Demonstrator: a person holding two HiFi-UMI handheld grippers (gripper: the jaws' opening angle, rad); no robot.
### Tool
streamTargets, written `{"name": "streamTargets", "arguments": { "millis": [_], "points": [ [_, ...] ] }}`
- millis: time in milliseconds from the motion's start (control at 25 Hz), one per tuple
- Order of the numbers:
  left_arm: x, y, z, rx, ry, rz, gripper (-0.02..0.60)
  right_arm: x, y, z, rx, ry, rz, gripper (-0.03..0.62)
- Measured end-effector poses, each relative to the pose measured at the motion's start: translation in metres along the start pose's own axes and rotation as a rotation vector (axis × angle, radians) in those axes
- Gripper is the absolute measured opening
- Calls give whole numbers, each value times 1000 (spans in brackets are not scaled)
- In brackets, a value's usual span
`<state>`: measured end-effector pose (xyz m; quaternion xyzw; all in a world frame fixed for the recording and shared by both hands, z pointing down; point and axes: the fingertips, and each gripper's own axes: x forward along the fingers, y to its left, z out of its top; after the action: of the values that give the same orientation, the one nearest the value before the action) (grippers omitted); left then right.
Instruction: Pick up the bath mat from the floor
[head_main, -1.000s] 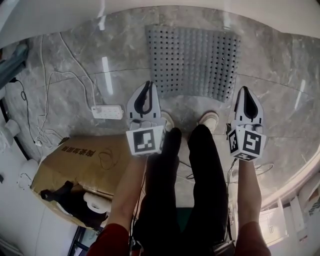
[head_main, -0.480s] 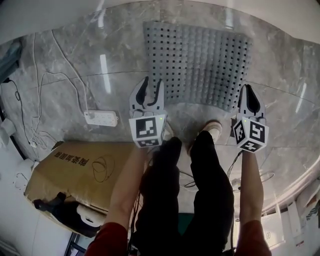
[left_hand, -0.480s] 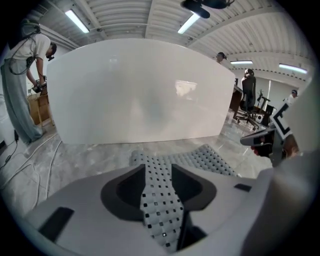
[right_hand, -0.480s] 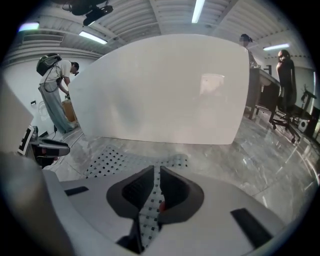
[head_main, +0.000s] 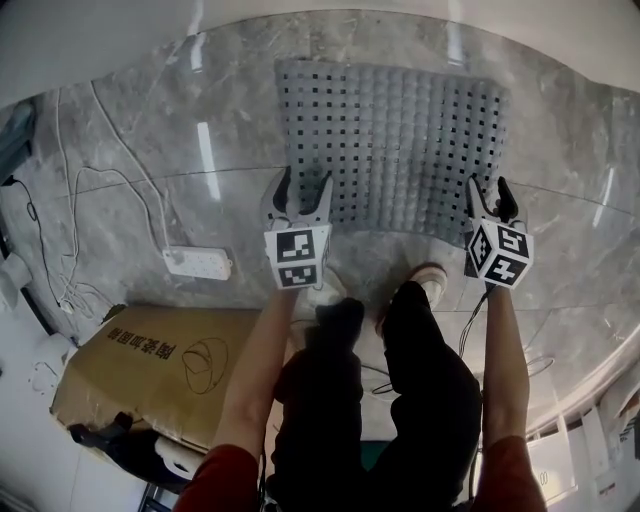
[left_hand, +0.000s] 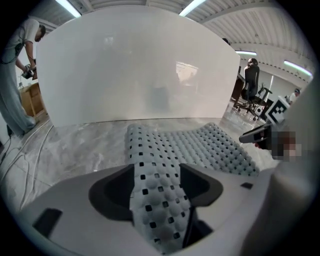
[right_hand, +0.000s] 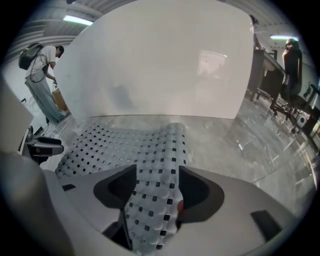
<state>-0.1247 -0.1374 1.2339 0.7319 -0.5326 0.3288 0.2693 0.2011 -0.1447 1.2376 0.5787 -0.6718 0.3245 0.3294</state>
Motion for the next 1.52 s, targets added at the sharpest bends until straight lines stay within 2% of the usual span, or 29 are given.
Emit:
{"name": "streamTargets", "arguments": {
  "millis": [80, 400, 560, 720, 880, 960, 1120, 1320, 1400, 1520],
  "points": [
    [8, 4, -8, -5, 29, 4, 287, 10, -6, -9, 25, 36, -7, 294],
    [37, 8, -41, -25, 157, -2, 321, 45, -18, -37, 49, 145, -21, 316],
    [43, 10, -45, -21, 159, 10, 321, 54, -23, -45, 20, 160, -61, 331],
    [43, 11, -47, -22, 155, 31, 321, 61, -26, -50, 85, 178, -45, 341],
    [44, 11, -47, -16, 159, 49, 319, 61, -26, -48, 78, 154, -42, 341],
    [45, 10, -45, -17, 162, 52, 296, 59, -24, -46, 73, 143, -42, 326],
    [42, 9, -42, -42, 177, 63, 255, 57, -12, -44, 80, 145, -3, 234],
    [31, 2, -32, -39, 171, 56, 216, 45, -1, -36, 82, 124, 15, 170],
    [24, 2, -25, -51, 163, 61, 164, 38, 5, -32, 66, 111, 13, 143],
    [15, -3, -20, -76, 183, 50, 153, 27, 13, -27, 55, 110, 24, 114]
  ]
}}
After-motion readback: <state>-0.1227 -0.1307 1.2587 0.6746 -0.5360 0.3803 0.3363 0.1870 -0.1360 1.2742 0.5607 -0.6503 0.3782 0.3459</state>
